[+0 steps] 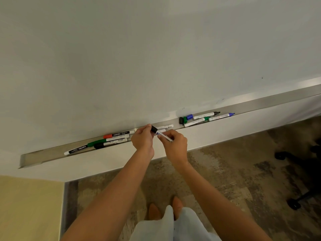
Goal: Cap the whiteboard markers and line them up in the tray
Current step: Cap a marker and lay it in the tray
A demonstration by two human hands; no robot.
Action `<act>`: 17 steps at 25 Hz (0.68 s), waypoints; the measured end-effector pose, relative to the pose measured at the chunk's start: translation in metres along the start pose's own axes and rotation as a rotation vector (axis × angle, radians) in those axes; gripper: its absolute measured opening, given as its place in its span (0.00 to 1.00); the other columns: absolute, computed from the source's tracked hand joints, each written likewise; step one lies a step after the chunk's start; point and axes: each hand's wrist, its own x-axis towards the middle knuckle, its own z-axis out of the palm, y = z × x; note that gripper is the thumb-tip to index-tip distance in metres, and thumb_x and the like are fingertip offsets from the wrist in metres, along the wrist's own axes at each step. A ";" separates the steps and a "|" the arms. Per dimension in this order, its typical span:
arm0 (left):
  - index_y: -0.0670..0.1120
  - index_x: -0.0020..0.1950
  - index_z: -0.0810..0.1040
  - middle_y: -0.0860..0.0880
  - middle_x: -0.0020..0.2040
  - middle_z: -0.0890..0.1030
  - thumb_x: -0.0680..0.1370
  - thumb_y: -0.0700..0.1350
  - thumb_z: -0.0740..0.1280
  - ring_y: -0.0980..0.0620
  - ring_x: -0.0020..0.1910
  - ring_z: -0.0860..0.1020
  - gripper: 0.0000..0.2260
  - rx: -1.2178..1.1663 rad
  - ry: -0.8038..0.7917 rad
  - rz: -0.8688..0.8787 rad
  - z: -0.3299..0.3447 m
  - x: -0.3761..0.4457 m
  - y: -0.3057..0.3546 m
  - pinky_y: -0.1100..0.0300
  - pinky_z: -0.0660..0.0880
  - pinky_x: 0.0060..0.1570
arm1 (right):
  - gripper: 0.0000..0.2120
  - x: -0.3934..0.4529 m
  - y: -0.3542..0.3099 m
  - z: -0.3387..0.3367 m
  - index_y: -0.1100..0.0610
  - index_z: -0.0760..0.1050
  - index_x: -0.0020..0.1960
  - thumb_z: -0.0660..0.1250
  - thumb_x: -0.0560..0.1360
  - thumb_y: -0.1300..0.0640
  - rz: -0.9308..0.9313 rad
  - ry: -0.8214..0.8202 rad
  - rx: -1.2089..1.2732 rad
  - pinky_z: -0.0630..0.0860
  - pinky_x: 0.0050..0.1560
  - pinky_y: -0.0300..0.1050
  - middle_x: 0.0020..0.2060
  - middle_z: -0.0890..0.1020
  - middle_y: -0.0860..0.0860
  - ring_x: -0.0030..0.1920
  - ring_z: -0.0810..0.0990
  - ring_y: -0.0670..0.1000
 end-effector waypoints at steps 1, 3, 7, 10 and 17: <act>0.41 0.45 0.82 0.44 0.42 0.83 0.74 0.37 0.71 0.50 0.38 0.82 0.02 0.020 0.017 0.021 -0.002 0.002 0.000 0.61 0.79 0.41 | 0.06 -0.001 -0.001 0.003 0.52 0.81 0.42 0.73 0.73 0.50 0.041 -0.001 0.023 0.71 0.30 0.35 0.31 0.81 0.44 0.29 0.74 0.42; 0.42 0.45 0.83 0.45 0.42 0.83 0.74 0.37 0.71 0.51 0.38 0.82 0.02 0.067 0.054 0.050 -0.009 0.005 -0.002 0.60 0.79 0.42 | 0.07 -0.002 -0.003 0.009 0.54 0.82 0.42 0.74 0.72 0.50 0.116 -0.016 0.055 0.73 0.32 0.36 0.33 0.82 0.45 0.32 0.77 0.44; 0.45 0.42 0.83 0.45 0.44 0.84 0.73 0.38 0.72 0.52 0.39 0.82 0.02 0.119 0.105 0.059 -0.017 0.012 -0.004 0.55 0.81 0.49 | 0.09 -0.002 -0.005 0.017 0.55 0.82 0.41 0.75 0.71 0.50 0.242 -0.058 0.095 0.72 0.34 0.36 0.33 0.83 0.48 0.35 0.80 0.46; 0.46 0.40 0.82 0.45 0.44 0.84 0.73 0.39 0.73 0.50 0.40 0.83 0.03 0.143 0.118 0.060 -0.020 0.015 -0.002 0.54 0.81 0.50 | 0.09 0.000 -0.007 0.022 0.54 0.82 0.40 0.75 0.71 0.49 0.300 -0.074 0.129 0.70 0.34 0.34 0.31 0.82 0.47 0.33 0.79 0.43; 0.42 0.55 0.80 0.40 0.50 0.81 0.79 0.39 0.65 0.46 0.42 0.82 0.07 0.058 0.084 0.037 -0.020 0.022 -0.002 0.50 0.82 0.48 | 0.09 0.028 -0.011 0.023 0.53 0.76 0.46 0.68 0.75 0.46 -0.147 -0.231 -0.275 0.74 0.32 0.42 0.35 0.80 0.46 0.33 0.77 0.46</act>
